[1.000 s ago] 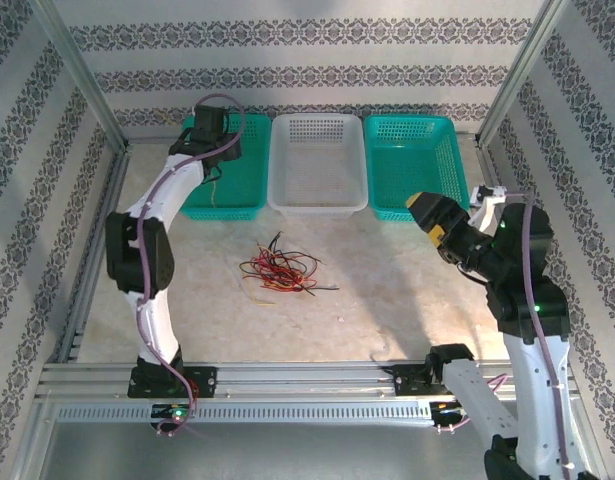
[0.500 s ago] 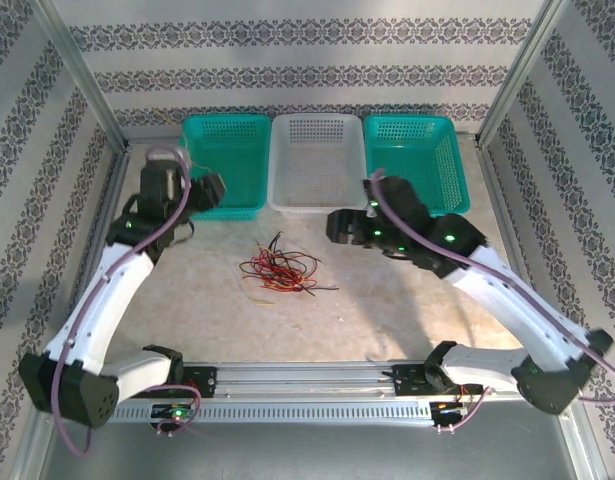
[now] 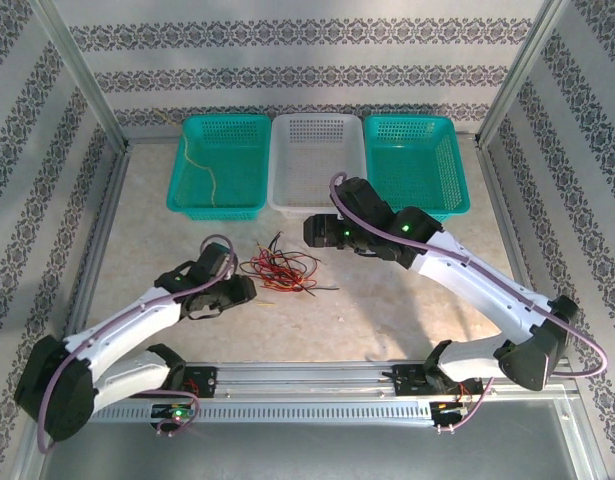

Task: Untangle the cables
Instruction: Untie the cable from multiple cables.

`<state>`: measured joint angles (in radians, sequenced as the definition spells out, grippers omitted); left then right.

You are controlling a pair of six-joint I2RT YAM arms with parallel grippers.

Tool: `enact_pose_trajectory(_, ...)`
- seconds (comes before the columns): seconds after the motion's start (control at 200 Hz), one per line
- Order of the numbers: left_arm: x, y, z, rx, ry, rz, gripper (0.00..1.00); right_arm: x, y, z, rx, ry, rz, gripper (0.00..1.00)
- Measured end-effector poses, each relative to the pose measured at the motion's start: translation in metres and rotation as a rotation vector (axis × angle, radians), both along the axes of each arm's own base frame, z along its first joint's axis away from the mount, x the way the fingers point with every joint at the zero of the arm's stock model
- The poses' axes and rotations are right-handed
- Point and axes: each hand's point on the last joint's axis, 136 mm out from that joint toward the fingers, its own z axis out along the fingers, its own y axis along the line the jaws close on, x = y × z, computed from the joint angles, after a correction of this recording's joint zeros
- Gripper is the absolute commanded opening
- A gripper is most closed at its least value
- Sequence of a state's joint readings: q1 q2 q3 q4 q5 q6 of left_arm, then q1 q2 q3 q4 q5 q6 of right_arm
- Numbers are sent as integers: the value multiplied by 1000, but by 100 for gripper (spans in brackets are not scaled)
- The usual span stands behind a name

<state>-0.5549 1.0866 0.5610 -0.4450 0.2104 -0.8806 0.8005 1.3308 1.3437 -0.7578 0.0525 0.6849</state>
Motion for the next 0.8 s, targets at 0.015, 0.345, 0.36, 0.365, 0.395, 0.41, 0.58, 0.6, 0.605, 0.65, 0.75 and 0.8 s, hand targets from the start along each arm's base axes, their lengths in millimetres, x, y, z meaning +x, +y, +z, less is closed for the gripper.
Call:
enact_pose_trajectory(0.015, 0, -2, -3, 3, 6, -3, 40, 0, 1, 1, 6, 1, 2, 78)
enact_pose_trajectory(0.345, 12, 8, -27, 125, 11, 43, 34, -18, -7, 8, 87, 7, -1, 77)
enact_pose_trajectory(0.36, 13, 9, -27, 131, 10, 45, 34, -19, -8, 9, 90, 6, -2, 77)
enact_pose_trajectory(0.365, 13, 9, -28, 133, 10, 46, 33, -19, -8, 9, 92, 6, -3, 77)
enact_pose_trajectory(0.395, 15, 9, -30, 143, 11, 49, 32, -20, -10, 11, 98, 1, -5, 77)
enact_pose_trajectory(0.41, 16, 9, -31, 148, 12, 49, 32, -21, -11, 12, 102, -1, -7, 76)
enact_pose_trajectory(0.58, 28, 5, -43, 180, 26, 47, 24, -25, -21, 24, 137, -21, -28, 74)
enact_pose_trajectory(0.6, 29, 5, -44, 183, 24, 47, 22, -26, -21, 25, 141, -22, -30, 73)
enact_pose_trajectory(0.605, 29, 5, -44, 183, 25, 47, 21, -26, -21, 26, 141, -22, -30, 73)
enact_pose_trajectory(0.65, 31, 4, -44, 184, 21, 50, 16, -26, -22, 28, 146, -28, -29, 71)
enact_pose_trajectory(0.75, 36, 1, -39, 183, 6, 44, 2, -28, -24, 30, 152, -32, -31, 67)
enact_pose_trajectory(0.8, 40, -1, -34, 184, -3, 30, 0, -27, -26, 29, 151, -31, -37, 66)
